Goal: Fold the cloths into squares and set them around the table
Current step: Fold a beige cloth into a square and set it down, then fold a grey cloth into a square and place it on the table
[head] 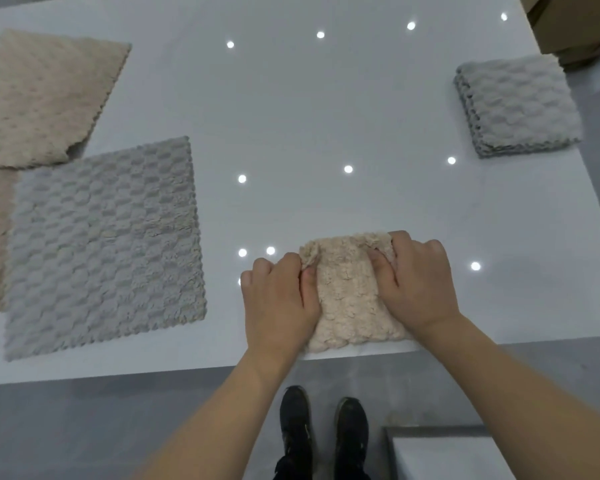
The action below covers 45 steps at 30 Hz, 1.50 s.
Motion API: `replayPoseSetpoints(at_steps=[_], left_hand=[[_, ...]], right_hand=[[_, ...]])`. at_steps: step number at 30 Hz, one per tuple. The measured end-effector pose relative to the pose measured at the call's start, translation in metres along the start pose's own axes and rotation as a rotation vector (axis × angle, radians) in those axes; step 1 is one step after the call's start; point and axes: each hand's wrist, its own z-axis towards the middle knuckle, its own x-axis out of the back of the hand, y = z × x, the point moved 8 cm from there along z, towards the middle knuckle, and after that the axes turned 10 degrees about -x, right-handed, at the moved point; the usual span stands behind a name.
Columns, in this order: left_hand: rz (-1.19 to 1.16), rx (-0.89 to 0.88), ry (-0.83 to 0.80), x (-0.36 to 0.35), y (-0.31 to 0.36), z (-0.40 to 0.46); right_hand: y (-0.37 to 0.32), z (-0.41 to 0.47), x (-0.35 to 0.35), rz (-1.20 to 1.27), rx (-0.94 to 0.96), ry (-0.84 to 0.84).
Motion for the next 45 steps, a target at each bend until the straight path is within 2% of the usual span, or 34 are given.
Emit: replayPoseSetpoints(at_steps=[3,7,15,19,22,24,28,34,37,40,45], left_hand=[[0.017,-0.049,-0.022,-0.001,0.002,0.002],[0.042,-0.055,-0.048,-0.003,0.002,0.002],[0.016,-0.026,-0.036,-0.003,0.002,0.001],[-0.179,0.039,-0.042,0.0,-0.004,0.001],[-0.362,0.056,0.053,0.022,-0.016,0.008],[-0.321,0.028,0.108,0.044,-0.033,0.02],[-0.15,-0.014,0.175,0.088,-0.08,0.052],[0.138,-0.002,0.118,0.117,-0.178,0.091],[0.246,-0.032,0.076,0.127,-0.221,0.11],[0.284,-0.077,-0.05,0.116,-0.254,0.112],[0.246,0.013,-0.145,0.105,-0.271,0.109]], right_hand=[[0.002,-0.003,0.005,0.102,0.035,-0.05],[0.003,-0.006,0.002,0.087,0.076,-0.088],[0.009,-0.009,0.009,0.168,-0.032,-0.049],[0.017,0.006,0.027,0.403,-0.197,-0.023],[0.001,0.032,0.042,0.324,-0.199,0.069],[-0.032,0.053,0.039,0.273,-0.113,0.069],[-0.123,0.086,-0.006,0.173,0.07,-0.086],[-0.221,0.116,-0.093,0.105,0.236,-0.252],[-0.245,0.129,-0.125,0.066,0.295,-0.265],[-0.249,0.133,-0.152,-0.077,0.319,-0.225],[-0.251,0.134,-0.159,-0.223,0.31,-0.222]])
